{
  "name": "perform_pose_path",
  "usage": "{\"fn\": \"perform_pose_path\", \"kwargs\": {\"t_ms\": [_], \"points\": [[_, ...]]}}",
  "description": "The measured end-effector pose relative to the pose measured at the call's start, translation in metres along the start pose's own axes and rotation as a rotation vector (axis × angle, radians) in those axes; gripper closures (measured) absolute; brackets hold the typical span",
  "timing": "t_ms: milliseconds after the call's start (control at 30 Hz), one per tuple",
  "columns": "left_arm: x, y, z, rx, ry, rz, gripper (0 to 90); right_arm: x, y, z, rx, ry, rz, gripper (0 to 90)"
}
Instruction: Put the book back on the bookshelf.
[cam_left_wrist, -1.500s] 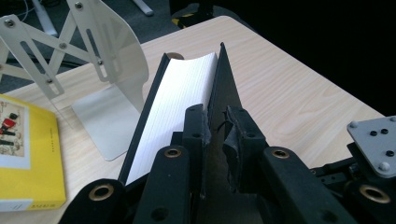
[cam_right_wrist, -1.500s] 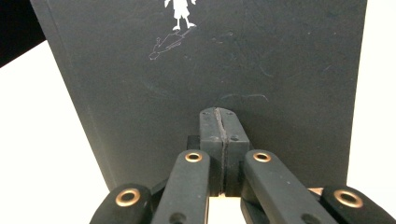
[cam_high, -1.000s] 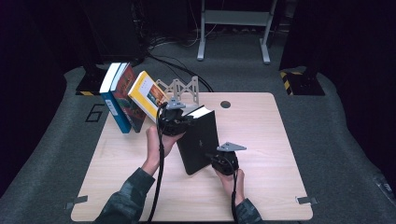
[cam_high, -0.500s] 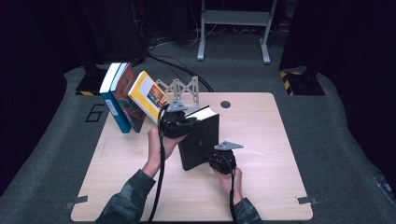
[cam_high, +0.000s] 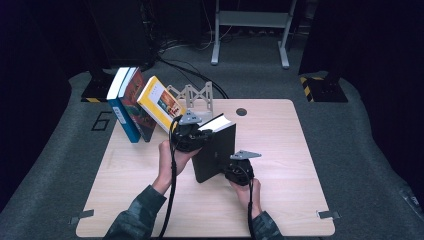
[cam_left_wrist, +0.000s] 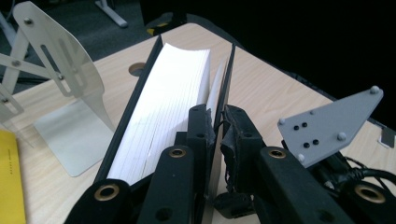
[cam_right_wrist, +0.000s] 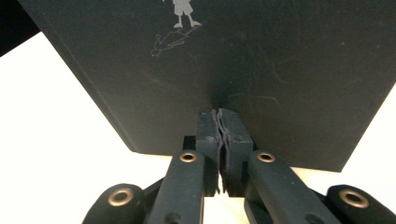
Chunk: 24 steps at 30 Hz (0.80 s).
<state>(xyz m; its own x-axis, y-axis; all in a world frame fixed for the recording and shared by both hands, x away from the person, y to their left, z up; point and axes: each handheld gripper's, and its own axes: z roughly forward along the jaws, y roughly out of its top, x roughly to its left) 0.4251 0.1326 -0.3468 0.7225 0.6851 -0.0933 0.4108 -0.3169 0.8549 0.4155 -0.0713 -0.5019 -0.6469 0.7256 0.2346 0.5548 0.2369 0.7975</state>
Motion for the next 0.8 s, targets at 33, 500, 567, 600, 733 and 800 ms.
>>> {"fn": "perform_pose_path", "kwargs": {"t_ms": [33,500,567,600,733,800], "points": [[-0.001,-0.001,0.0,-0.002,-0.003,-0.004,81.2,0.0,0.0,-0.001,0.006,-0.005,0.001,85.6],[-0.002,-0.005,-0.002,-0.014,-0.026,-0.005,81.1,-0.015,0.033,-0.047,-0.039,-0.04,0.008,58.8],[-0.003,-0.006,-0.002,-0.015,-0.028,-0.011,81.1,-0.016,0.043,-0.055,-0.051,-0.048,0.003,52.9],[-0.003,-0.006,-0.002,-0.016,-0.028,-0.012,81.1,-0.016,0.048,-0.059,-0.054,-0.054,0.0,50.6],[-0.003,-0.006,-0.001,-0.02,-0.03,-0.012,81.0,-0.016,0.069,-0.073,-0.094,-0.066,-0.012,41.7],[-0.004,-0.006,-0.002,-0.019,-0.03,-0.013,80.9,-0.015,0.081,-0.08,-0.118,-0.072,-0.018,40.0]]}}
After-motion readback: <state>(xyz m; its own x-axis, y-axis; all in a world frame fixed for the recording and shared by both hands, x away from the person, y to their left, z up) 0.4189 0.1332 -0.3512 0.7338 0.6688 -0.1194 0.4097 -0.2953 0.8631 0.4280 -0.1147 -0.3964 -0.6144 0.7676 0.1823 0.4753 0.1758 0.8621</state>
